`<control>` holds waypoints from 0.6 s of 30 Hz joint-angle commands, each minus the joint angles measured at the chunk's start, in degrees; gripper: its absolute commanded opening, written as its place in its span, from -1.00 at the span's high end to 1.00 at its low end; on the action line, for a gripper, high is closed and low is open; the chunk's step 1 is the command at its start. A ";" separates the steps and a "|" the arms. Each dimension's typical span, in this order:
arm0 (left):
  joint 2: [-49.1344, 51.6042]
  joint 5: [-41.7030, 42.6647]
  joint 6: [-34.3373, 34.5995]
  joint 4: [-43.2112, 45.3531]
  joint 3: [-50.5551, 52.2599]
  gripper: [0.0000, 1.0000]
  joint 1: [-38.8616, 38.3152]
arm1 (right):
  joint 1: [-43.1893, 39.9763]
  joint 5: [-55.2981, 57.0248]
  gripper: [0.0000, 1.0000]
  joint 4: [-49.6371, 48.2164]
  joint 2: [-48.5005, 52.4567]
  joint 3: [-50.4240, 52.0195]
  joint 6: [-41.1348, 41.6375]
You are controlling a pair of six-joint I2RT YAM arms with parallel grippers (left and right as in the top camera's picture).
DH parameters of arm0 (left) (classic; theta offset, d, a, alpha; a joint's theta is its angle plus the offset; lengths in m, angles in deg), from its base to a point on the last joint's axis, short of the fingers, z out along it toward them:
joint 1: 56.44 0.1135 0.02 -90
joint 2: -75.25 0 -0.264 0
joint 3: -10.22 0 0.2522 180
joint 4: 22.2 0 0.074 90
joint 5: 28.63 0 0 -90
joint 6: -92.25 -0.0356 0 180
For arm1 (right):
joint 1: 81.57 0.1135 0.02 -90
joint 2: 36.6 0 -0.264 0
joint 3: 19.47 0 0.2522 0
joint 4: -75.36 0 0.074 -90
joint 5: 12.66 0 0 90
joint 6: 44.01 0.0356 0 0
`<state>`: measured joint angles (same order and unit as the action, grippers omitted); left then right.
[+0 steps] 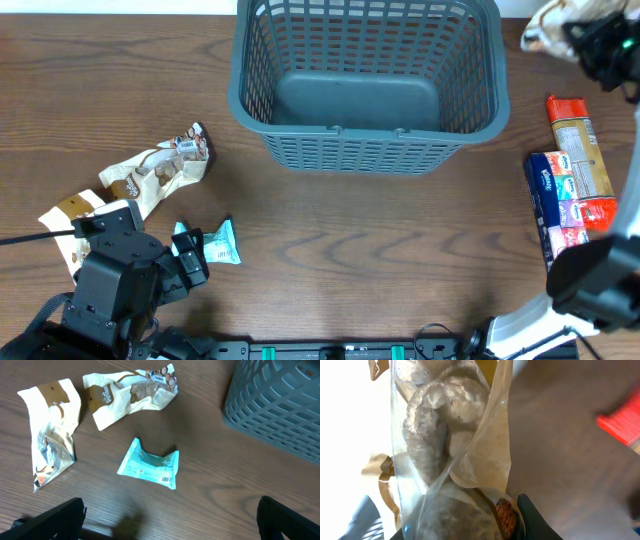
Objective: Pack container
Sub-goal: 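Lift the cream packet with the right gripper and drop it into the basket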
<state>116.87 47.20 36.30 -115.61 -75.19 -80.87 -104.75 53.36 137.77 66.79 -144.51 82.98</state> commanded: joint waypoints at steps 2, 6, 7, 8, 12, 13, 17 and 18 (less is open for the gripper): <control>0.22 -1.57 -0.96 -0.28 -0.37 -0.97 0.37 | 0.22 -7.87 0.97 -0.22 -7.82 -4.85 -0.90; 0.22 -1.57 -0.96 -0.28 -0.37 -0.97 0.37 | 1.60 -12.07 0.97 -1.11 -12.85 -6.03 -1.46; 0.22 -1.57 -0.96 -0.28 -0.37 -0.97 0.37 | 2.32 -13.14 0.97 -1.42 -14.10 -6.03 -2.08; 0.22 -1.57 -0.96 -0.28 -0.37 -0.97 0.37 | 3.13 -13.70 0.97 -1.51 -15.02 -6.03 -2.58; 0.22 -1.57 -0.96 -0.28 -0.37 -0.97 0.35 | 9.51 -13.94 0.98 -0.07 -17.09 -6.03 -7.72; 0.22 -1.55 -0.96 -0.28 -0.37 -0.97 0.37 | 11.67 -13.86 0.97 0.79 -17.03 -6.01 -9.49; 0.22 -1.55 -0.96 -0.28 -0.37 -0.97 0.37 | 19.58 -8.50 0.97 6.51 -15.17 -5.97 -16.39; 0.22 -1.55 -0.96 -0.28 -0.37 -0.97 0.37 | 21.07 -6.38 0.97 7.78 -14.60 -5.97 -17.53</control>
<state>116.87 46.76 36.30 -115.64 -75.19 -80.85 -87.37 42.36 143.69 49.83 -150.55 72.66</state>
